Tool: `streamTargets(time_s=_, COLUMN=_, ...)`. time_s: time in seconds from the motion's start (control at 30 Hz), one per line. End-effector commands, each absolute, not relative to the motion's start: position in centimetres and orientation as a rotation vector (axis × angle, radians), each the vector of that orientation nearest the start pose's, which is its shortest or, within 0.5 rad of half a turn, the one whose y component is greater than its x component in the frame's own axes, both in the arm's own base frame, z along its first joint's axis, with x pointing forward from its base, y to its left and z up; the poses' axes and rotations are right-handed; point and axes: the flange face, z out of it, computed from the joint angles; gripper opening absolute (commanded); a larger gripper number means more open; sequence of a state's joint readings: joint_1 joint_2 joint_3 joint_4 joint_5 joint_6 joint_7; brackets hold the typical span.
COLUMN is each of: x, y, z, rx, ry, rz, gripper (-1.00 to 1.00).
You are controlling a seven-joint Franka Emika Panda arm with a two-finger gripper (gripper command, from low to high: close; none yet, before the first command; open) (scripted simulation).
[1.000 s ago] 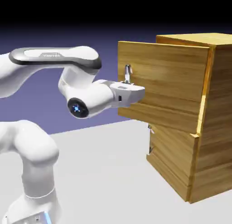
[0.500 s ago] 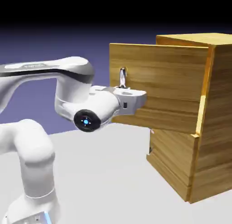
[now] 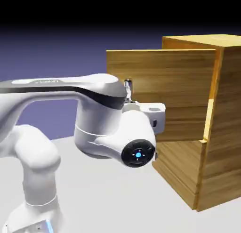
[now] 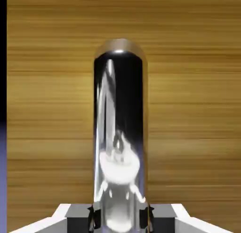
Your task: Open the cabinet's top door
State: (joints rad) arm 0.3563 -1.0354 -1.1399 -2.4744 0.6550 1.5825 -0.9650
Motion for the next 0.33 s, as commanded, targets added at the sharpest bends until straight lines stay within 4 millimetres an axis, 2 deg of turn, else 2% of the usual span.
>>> streamTargets(time_s=0.0, x=26.0, y=-24.6, z=48.9, rx=-1.567, ry=-0.441, rz=-0.797, gripper=-1.0)
streamTargets(time_s=0.23, x=27.8, y=-29.8, z=48.9, rx=-1.505, ry=-0.572, rz=-0.66, gripper=-1.0)
streamTargets(time_s=0.27, x=27.8, y=-29.8, z=48.9, rx=-1.505, ry=-0.572, rz=-0.66, gripper=1.0)
streamTargets(time_s=0.3, x=27.8, y=-29.8, z=48.9, rx=-1.505, ry=-0.572, rz=-0.66, gripper=1.0)
